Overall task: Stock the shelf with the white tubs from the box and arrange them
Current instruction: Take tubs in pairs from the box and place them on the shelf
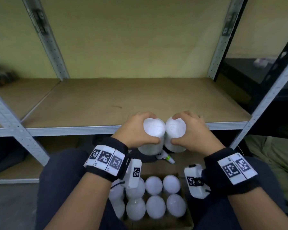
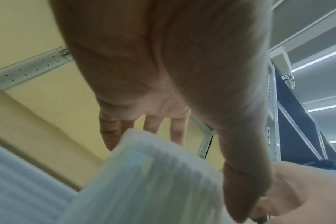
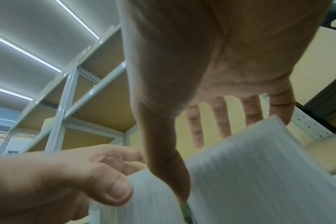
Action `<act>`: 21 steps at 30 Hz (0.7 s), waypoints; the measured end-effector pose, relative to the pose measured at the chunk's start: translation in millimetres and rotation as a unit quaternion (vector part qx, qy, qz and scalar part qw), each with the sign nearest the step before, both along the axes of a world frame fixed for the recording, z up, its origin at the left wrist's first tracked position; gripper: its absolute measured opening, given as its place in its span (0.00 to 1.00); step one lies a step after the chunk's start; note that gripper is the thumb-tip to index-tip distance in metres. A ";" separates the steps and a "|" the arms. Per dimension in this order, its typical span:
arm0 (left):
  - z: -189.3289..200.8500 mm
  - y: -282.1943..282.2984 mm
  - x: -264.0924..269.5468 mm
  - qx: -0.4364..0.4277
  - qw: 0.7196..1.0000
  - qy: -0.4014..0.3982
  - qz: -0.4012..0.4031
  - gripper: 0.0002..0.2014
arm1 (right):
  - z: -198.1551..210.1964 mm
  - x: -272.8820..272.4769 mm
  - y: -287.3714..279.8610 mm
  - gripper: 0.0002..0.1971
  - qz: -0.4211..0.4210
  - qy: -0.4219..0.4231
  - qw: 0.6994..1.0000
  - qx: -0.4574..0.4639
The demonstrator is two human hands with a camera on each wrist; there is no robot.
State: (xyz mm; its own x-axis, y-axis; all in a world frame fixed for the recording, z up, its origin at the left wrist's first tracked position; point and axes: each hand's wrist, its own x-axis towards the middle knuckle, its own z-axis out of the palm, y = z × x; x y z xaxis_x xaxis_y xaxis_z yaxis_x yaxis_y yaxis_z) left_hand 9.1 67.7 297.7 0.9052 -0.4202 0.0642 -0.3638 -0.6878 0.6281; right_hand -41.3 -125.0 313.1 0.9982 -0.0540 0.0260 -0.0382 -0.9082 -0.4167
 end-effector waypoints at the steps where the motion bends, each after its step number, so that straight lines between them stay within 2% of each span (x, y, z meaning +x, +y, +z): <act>1: 5.8 0.2 2.9 -0.011 1.000 -0.005 0.006 0.31 | 6.4 3.2 -1.0 0.33 0.000 -0.012 1.000 -0.001; 8: 23.5 -10.3 35.9 -0.053 0.997 -0.038 0.041 0.26 | 22.1 43.1 -7.6 0.27 -0.012 -0.069 0.997 0.018; 15: 6.6 -20.3 75.7 -0.028 0.998 -0.015 0.052 0.25 | -5.9 93.8 -18.1 0.23 -0.006 -0.062 0.996 0.059; 21: 5.7 -20.0 85.0 -0.011 0.999 -0.021 0.038 0.21 | -12.8 100.9 -23.1 0.24 -0.001 -0.071 0.996 0.047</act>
State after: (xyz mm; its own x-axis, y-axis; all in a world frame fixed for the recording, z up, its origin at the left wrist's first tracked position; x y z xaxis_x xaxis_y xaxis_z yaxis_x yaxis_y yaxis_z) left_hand 94.1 47.7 303.3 0.9309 -0.3479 0.1110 -0.3368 -0.7006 0.6291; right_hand 59.6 -148.1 300.3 0.9846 -0.0656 0.1622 0.0250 -0.8649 -0.5014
